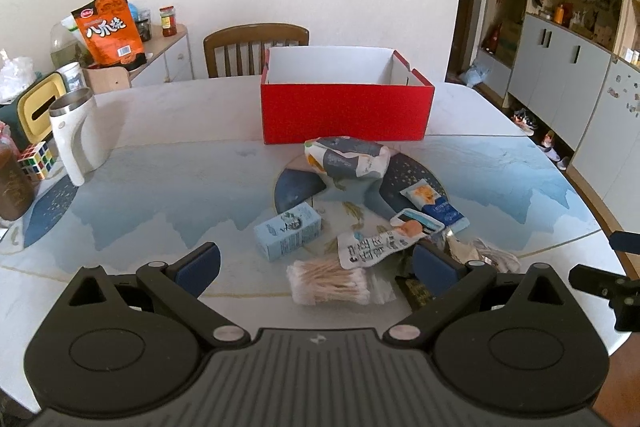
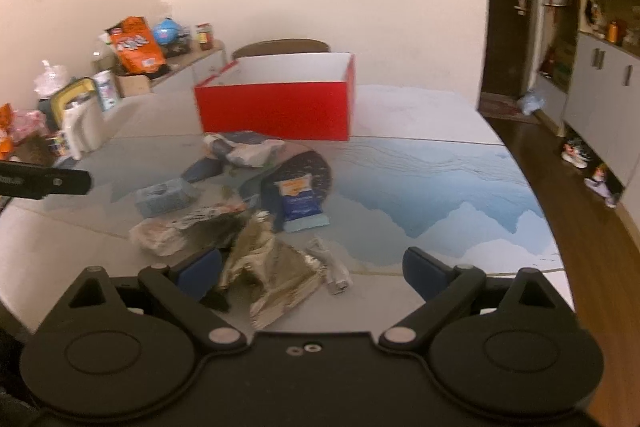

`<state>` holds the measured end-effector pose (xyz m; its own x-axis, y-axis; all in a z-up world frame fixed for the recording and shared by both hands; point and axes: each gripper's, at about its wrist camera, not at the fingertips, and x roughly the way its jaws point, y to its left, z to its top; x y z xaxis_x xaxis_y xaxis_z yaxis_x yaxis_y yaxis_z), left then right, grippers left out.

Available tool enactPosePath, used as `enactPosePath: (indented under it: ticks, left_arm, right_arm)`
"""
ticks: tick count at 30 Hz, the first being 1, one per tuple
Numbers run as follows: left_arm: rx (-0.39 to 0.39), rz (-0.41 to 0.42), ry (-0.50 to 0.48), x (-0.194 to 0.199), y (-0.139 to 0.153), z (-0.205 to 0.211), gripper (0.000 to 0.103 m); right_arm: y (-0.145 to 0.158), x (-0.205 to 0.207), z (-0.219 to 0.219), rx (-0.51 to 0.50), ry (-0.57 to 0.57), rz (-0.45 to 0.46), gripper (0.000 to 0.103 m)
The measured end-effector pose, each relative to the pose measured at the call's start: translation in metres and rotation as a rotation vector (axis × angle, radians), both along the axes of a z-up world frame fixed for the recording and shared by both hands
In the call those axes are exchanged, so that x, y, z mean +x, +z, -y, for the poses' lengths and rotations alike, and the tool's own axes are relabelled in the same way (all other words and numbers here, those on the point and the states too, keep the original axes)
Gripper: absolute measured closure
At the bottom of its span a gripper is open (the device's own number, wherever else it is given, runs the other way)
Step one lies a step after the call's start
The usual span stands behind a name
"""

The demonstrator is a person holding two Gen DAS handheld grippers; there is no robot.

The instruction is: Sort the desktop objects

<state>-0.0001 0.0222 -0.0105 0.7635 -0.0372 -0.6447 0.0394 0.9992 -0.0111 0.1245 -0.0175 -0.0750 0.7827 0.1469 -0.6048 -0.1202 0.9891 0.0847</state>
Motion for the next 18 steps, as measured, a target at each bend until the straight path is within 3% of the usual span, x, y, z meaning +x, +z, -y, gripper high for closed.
enactPosePath:
  ticks: [18]
  left_arm:
    - [0.054,0.002,-0.100,0.059,-0.050,-0.022,0.000]
  right_arm:
    - [-0.040,0.055,-0.001,-0.031,-0.083,-0.107,0.010]
